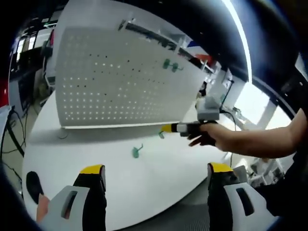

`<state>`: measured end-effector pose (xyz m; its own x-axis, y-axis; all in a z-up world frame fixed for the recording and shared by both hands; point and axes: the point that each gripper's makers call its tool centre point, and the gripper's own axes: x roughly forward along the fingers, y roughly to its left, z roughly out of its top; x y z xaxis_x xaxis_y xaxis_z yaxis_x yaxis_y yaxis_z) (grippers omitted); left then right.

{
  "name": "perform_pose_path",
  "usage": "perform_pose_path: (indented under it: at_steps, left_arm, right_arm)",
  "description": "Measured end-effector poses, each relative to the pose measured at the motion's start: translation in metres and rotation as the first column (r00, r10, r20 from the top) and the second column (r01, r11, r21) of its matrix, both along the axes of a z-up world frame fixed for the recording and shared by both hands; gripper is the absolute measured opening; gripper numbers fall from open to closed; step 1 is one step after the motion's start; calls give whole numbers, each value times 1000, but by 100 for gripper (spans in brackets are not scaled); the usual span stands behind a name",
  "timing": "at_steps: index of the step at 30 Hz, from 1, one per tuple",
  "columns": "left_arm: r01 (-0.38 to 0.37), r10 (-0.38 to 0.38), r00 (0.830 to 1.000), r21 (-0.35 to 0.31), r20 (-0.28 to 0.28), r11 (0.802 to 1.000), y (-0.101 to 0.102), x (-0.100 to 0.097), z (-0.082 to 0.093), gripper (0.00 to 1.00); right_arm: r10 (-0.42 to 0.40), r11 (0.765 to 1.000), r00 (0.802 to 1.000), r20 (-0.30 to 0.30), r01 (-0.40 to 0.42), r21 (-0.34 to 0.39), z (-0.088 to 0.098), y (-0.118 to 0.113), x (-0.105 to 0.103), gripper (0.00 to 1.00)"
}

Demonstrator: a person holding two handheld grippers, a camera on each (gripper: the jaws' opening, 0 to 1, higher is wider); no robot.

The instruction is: Insert the hook assembly into the mounting plate slot until the hook locks in place.

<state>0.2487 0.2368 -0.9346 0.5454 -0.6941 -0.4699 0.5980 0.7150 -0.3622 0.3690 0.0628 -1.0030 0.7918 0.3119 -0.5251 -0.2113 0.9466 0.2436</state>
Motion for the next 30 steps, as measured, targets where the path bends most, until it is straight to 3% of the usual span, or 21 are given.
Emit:
perform_pose_path:
  at_steps: [3, 9, 15, 20, 30]
  left_arm:
    - [-14, 14, 1000, -25, 14, 1000, -1, 2, 8, 88]
    - [-37, 37, 999, -11, 18, 999, -3, 6, 10, 92]
    - [-41, 42, 999, -50, 7, 998, -10, 12, 15, 87]
    - [-39, 39, 999, -70, 4, 997, -20, 17, 18, 85]
    - [-5, 6, 1000, -71, 9, 997, -40, 22, 23, 80]
  right_arm:
    - [3, 1000, 999, 37, -4, 23, 16, 3, -4, 0]
    - [3, 996, 996, 91, -12, 94, 46, 11, -17, 0]
    - [-9, 985, 983, 181, -22, 168, 86, 20, -32, 0]
    - [-6, 981, 970, 244, -42, 189, 112, 27, -46, 0]
    - [17, 964, 950, 311, -98, 246, 138, 56, -71, 0]
